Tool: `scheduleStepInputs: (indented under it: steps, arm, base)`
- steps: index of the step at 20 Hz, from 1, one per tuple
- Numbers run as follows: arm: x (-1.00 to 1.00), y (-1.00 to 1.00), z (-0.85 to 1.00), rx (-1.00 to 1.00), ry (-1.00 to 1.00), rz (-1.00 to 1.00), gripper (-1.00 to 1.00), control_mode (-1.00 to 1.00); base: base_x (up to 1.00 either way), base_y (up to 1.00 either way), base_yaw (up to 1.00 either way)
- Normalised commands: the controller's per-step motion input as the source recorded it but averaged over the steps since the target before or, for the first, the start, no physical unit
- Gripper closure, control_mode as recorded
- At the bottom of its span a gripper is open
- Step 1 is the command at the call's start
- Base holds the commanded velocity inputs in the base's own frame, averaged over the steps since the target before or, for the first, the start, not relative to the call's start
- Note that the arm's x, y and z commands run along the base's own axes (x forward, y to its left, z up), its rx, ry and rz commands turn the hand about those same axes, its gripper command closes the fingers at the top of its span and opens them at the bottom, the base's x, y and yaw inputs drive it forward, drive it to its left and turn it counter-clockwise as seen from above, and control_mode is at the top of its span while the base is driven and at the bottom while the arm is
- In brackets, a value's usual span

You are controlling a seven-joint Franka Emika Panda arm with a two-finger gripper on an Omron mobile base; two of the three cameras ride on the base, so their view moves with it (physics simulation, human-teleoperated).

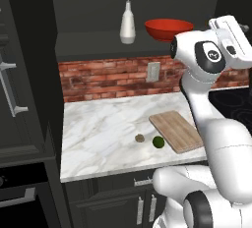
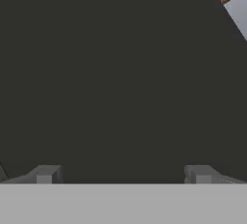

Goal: Open the cabinet. Place the bowl and condiment on the counter. Then place the lime and garlic on the cutting board.

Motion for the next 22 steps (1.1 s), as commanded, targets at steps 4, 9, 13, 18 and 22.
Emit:
scheduleStepInputs:
  steps: [4, 9, 13, 18, 22]
  arm:
    - [-0.20, -0.73, 0.00, 0.04, 0.00, -0.04, -1.00, -1.00]
    - [-0.30, -0.88, 0.00, 0.08, 0.00, 0.00, -1.00, -1.00]
    - [-0.22, -0.89, 0.00, 0.08, 0.00, 0.00, -1.00, -1.00]
    - [-0.03, -0.78, 0.00, 0.07, 0.00, 0.00, -1.00, -1.00]
    - [0.00, -0.66, 0.00, 0.07, 0.00, 0.00, -1.00, -1.00]
  base:
    - [0.00, 0.00, 0.00]
    - [0.00, 0.00, 0.00]
    - [0.00, 0.00, 0.00]
    - [0.00, 0.00, 0.00]
    - [0.00, 0.00, 0.00]
